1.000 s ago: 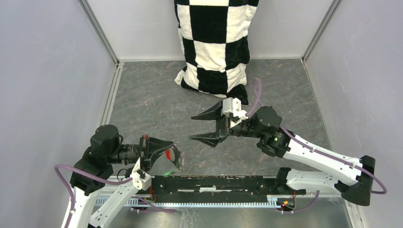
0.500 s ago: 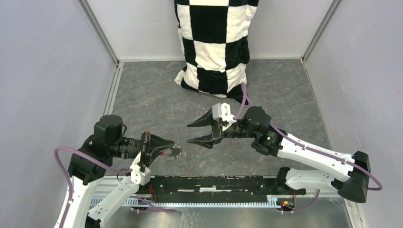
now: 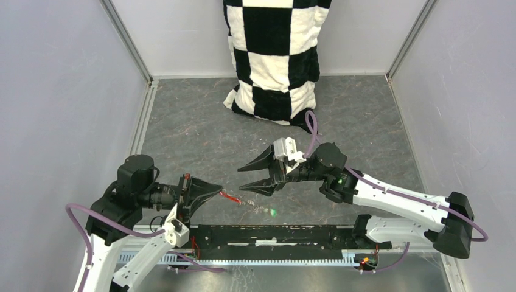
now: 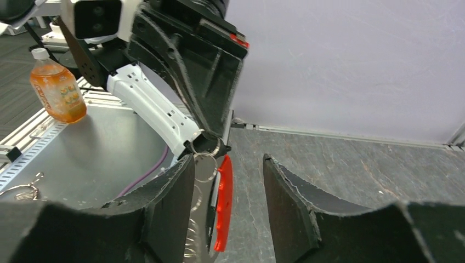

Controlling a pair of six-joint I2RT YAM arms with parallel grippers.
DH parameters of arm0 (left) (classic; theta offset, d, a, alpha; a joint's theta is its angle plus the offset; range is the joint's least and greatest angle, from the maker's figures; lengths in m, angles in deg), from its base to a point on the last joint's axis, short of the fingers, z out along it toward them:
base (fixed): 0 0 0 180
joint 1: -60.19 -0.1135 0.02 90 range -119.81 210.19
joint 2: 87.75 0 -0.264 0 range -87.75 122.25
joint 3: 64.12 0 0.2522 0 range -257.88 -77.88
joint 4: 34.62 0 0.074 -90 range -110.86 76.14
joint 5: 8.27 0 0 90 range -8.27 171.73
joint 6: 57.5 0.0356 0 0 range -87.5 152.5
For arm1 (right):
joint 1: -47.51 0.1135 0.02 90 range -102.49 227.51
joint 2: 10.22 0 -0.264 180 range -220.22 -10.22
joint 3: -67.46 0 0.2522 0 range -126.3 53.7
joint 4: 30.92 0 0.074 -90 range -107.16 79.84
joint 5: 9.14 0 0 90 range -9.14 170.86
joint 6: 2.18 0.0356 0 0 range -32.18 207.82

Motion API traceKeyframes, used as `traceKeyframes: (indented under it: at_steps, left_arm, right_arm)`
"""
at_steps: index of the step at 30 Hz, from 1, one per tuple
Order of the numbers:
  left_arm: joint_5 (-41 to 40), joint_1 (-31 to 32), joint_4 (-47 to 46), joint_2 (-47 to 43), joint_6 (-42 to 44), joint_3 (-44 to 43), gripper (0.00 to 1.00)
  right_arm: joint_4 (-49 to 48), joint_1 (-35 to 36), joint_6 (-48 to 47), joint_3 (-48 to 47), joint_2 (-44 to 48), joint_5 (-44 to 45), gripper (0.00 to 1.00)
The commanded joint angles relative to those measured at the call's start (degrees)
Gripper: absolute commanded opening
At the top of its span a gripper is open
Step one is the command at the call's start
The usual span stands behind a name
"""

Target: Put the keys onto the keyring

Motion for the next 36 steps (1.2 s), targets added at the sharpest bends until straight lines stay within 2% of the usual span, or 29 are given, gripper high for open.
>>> traceKeyframes:
  at_steps: [1,7,12,18,28,36]
  left_arm:
    - [2.4,-0.1,-3.0,3.0,-6.7,-2.7,0.02]
    - [2.0,-0.1,-8.4,6.6,-28.0,-5.3,0.02]
    - [0.8,0.0,-12.3,7.0,-38.3,-4.9,0.02]
    - [-0.1,-0.1,-12.3,6.3,-39.8,-4.0,0.02]
    - [-1.3,-0.1,-12.3,5.5,-36.3,-3.3,0.02]
    - [-2.1,-0.1,-9.4,5.7,-34.0,-3.6,0.02]
  right_arm:
    - [-4.3,1.8,-0.2,-0.1,0.1,0.4,0.54]
    - [-0.2,3.9,-3.2,-2.8,-0.6,3.2,0.47]
    - [3.3,5.3,-5.2,-4.7,-1.3,7.0,0.41]
    - [6.4,6.9,-8.1,-6.7,-2.1,11.8,0.31]
    - [5.5,7.5,-7.9,-8.1,-3.9,12.7,0.28]
    - [9.0,8.2,-9.4,-11.0,-5.8,15.0,0.17]
